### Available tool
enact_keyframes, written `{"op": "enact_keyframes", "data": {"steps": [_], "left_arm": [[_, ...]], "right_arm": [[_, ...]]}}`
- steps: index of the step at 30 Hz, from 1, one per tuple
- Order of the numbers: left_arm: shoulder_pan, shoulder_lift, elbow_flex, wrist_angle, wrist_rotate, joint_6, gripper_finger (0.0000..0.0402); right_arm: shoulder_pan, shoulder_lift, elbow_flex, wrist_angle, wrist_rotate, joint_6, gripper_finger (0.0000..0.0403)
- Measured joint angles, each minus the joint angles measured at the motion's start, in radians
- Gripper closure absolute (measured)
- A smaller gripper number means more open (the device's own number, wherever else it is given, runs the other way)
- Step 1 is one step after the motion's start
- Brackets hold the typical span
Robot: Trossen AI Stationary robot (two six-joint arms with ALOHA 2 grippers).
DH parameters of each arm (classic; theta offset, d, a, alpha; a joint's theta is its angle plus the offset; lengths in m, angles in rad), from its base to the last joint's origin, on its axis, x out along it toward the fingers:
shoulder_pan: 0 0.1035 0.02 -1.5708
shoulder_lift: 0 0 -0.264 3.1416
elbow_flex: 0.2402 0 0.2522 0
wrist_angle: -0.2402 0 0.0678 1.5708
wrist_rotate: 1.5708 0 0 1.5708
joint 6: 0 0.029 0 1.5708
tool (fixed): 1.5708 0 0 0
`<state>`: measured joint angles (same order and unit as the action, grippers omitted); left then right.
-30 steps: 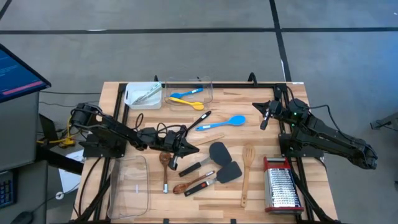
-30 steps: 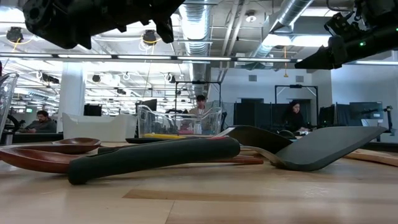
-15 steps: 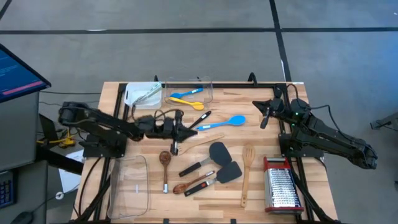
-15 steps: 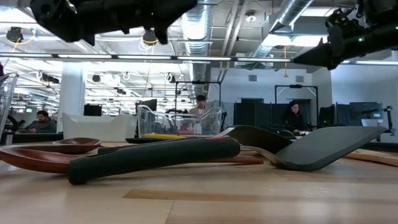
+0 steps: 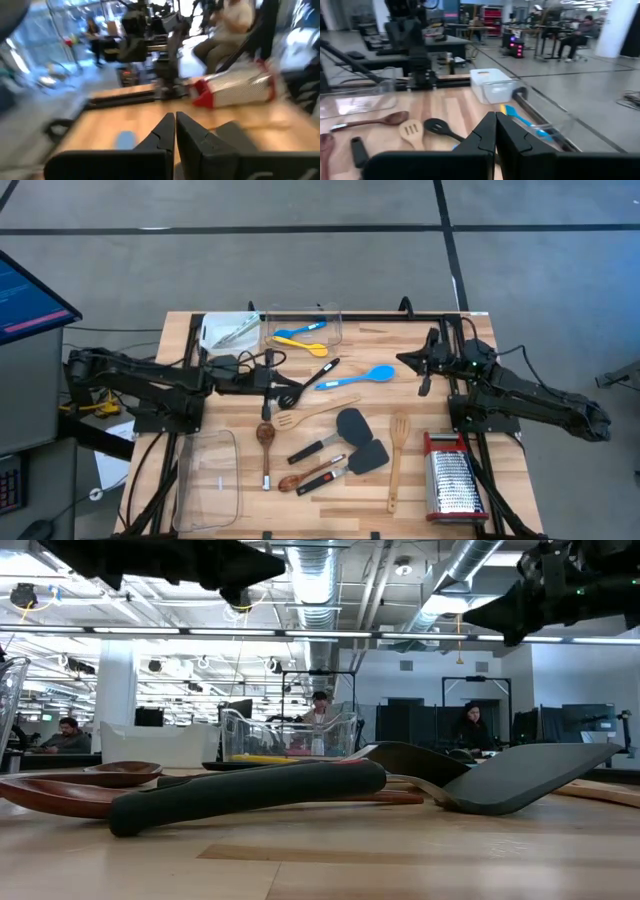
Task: Pick & Place Kitchen Items
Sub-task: Put the blue serving spoon into the top transparent bin
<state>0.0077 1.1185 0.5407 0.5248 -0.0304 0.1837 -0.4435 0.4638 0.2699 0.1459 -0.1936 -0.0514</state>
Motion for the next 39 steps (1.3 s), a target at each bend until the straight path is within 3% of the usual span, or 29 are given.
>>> {"op": "enact_keyframes", "data": {"steps": [4, 9, 16, 23, 29, 39], "left_arm": [[0.016, -0.050, -0.007, -0.060, -0.076, 0.115, 0.0398], [0.031, -0.133, -0.101, -0.055, -0.015, 0.119, 0.0398], [0.061, -0.326, -0.263, 0.029, -0.018, 0.091, 0.0398], [0.106, -0.481, -0.338, 0.076, -0.022, -0.007, 0.0398], [0.107, -0.513, -0.344, 0.086, -0.022, -0.009, 0.0398], [0.107, -0.512, -0.345, 0.087, -0.022, -0.009, 0.0398]], "right_arm": [[0.050, 0.105, 0.000, 0.075, 0.005, -0.008, 0.0402], [0.081, 0.246, 0.056, 0.072, 0.008, -0.010, 0.0403], [0.104, 0.478, 0.179, 0.026, 0.011, -0.070, 0.0403], [0.101, 0.709, 0.379, -0.225, 0.012, -0.161, 0.0403], [0.101, 0.888, 0.579, -0.526, 0.022, -0.204, 0.0403], [0.071, 1.102, 0.780, -0.680, 0.057, -0.324, 0.0403]]}}
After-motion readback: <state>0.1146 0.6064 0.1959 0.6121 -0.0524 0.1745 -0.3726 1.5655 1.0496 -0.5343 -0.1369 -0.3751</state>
